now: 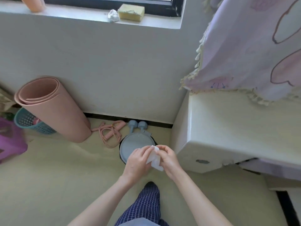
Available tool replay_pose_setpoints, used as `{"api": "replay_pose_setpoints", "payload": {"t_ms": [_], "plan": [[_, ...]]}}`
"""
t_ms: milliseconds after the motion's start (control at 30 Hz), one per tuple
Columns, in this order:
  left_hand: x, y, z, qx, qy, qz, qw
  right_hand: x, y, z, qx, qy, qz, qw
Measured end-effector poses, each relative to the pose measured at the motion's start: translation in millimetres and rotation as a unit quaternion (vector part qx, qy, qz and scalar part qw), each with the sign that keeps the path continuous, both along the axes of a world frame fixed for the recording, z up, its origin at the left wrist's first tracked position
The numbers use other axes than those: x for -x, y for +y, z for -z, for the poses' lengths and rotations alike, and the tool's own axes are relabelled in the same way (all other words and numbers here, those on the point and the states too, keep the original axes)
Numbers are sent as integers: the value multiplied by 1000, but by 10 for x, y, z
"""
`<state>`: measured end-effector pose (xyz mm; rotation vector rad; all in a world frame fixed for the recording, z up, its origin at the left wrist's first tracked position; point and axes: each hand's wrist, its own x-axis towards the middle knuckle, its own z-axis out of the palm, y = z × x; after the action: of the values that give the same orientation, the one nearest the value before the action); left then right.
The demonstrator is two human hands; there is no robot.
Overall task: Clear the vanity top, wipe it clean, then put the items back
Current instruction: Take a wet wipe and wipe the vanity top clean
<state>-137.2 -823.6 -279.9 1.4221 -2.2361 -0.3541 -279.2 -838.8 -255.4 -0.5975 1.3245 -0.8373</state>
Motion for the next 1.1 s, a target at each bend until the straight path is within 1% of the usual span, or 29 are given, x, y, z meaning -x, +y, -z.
{"api": "replay_pose_setpoints", "payload": {"t_ms": [67, 100, 167, 200, 233, 300, 333, 400, 533, 567, 633, 767, 867, 967, 1100], "plan": [[-212, 131, -61, -10, -13, -13, 1000, -75, 230, 24, -9, -31, 21, 999], [-310, 206, -87, -16, -18, -18, 1000, -120, 357, 36, -19, -31, 32, 999], [-490, 329, -130, -18, -31, -29, 999, -244, 607, 15, -65, -21, 28, 997], [-563, 399, -139, -20, -36, -32, 999, -328, 740, -5, -99, -35, 19, 994], [-621, 484, -141, -22, -41, -33, 998, -413, 864, -15, -126, -69, 13, 990], [-721, 635, -142, -28, -50, -20, 998, -602, 1026, -54, -149, -156, 34, 976], [-763, 690, -152, -32, -48, -14, 998, -697, 1066, -76, -149, -186, 45, 970], [-881, 780, -138, -46, -30, 6, 998, -905, 1111, -61, -130, -209, 64, 967], [-1188, 844, 21, -58, 29, 98, 993, -1321, 1136, 92, -104, -248, 155, 951], [-1282, 834, 86, -57, 30, 119, 991, -1417, 1128, 169, -106, -247, 181, 946], [-1521, 826, 272, -56, 4, 147, 987, -1643, 1107, 321, -123, -251, 230, 932], [-2080, 683, 766, -72, -25, 244, 967, -2051, 1001, 833, -177, -245, 367, 880], [-2401, 359, 1118, -61, -55, 259, 962, -2177, 821, 1274, -195, -208, 443, 850], [-2570, 3, 1495, -72, -79, 278, 955, -2170, 730, 1578, -214, -189, 473, 833], [-2467, -434, 2021, -97, -117, 277, 949, -2107, 667, 2115, -211, -167, 496, 826]]}}
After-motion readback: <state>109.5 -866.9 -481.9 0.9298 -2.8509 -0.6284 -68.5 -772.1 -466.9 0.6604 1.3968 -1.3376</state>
